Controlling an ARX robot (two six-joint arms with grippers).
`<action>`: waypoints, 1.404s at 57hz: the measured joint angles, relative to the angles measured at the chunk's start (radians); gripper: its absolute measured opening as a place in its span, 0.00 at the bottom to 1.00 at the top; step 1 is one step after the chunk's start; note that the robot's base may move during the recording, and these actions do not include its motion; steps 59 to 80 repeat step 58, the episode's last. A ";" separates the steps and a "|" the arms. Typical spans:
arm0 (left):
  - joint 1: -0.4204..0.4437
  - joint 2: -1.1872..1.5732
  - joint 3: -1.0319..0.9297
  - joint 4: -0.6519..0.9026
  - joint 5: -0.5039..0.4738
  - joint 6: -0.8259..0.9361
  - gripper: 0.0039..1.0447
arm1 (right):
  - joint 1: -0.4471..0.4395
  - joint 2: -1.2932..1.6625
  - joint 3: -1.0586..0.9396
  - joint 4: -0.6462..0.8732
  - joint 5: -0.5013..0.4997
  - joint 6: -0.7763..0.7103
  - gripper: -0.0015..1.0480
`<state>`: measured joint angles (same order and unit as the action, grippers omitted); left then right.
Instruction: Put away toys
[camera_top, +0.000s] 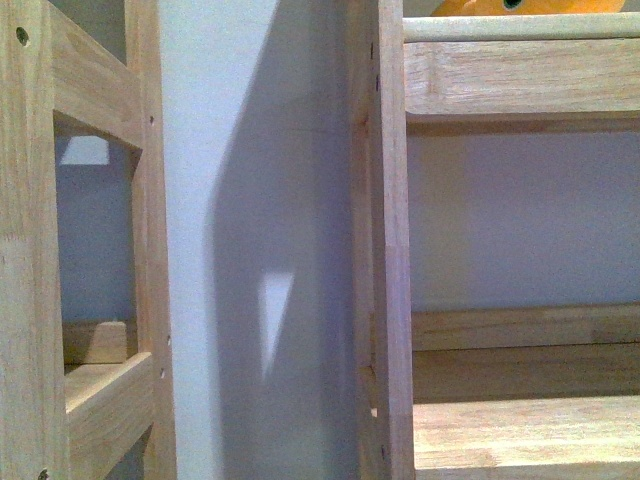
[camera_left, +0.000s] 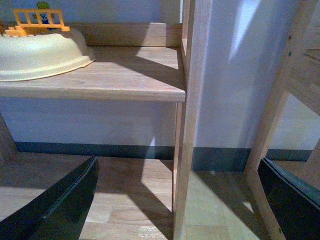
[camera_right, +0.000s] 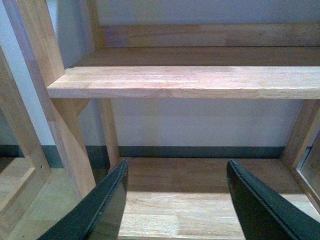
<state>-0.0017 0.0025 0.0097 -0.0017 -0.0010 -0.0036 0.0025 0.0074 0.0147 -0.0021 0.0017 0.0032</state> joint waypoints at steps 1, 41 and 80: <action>0.000 0.000 0.000 0.000 0.000 0.000 0.94 | 0.000 0.000 0.000 0.000 0.000 0.000 0.66; 0.000 0.000 0.000 0.000 0.000 0.000 0.94 | 0.000 0.000 0.000 0.000 0.000 0.000 0.94; 0.000 0.000 0.000 0.000 0.000 0.000 0.94 | 0.000 0.000 0.000 0.000 0.000 0.000 0.94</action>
